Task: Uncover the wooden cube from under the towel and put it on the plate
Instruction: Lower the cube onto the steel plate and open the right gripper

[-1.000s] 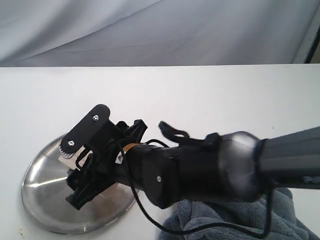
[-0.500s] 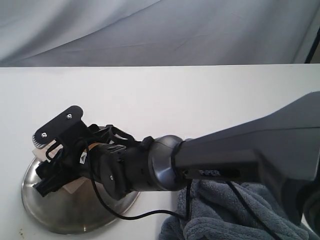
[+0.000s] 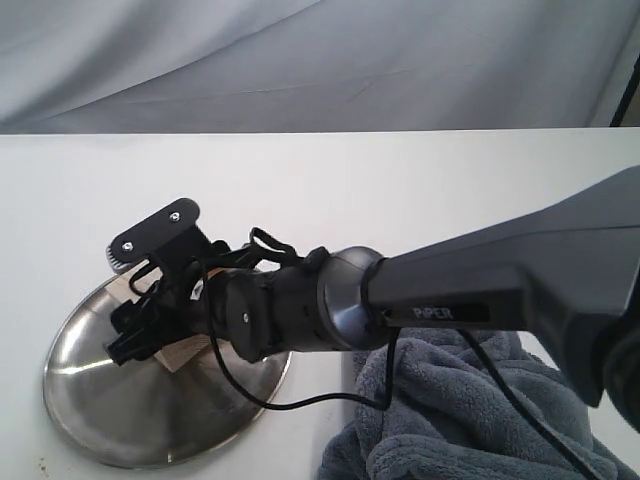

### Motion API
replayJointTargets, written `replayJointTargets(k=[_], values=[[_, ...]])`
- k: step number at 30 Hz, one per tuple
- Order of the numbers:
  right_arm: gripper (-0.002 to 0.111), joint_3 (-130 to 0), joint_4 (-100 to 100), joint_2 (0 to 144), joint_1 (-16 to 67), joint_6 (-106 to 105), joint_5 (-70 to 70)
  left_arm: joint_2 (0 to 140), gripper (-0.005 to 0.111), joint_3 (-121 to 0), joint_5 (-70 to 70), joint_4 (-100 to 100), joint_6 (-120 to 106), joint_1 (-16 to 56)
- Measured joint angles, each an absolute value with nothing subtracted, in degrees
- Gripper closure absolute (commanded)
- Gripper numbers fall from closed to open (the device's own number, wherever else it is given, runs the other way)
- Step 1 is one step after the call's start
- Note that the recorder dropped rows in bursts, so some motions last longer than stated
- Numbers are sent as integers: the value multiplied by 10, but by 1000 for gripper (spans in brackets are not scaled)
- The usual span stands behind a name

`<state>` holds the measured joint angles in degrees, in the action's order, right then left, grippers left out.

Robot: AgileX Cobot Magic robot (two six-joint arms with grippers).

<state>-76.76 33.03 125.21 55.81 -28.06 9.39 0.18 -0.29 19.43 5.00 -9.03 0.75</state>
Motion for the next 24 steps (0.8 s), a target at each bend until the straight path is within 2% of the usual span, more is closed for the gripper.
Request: replayJointTargets(k=[19, 22, 24], values=[[108, -770, 346, 1252, 554, -282, 62, 2, 105, -3, 194, 50, -90, 7], [103, -770, 347, 1252, 554, -282, 62, 2, 105, -3, 194, 50, -90, 7], [96, -770, 347, 1252, 554, -282, 61, 2, 105, -3, 194, 50, -90, 7]])
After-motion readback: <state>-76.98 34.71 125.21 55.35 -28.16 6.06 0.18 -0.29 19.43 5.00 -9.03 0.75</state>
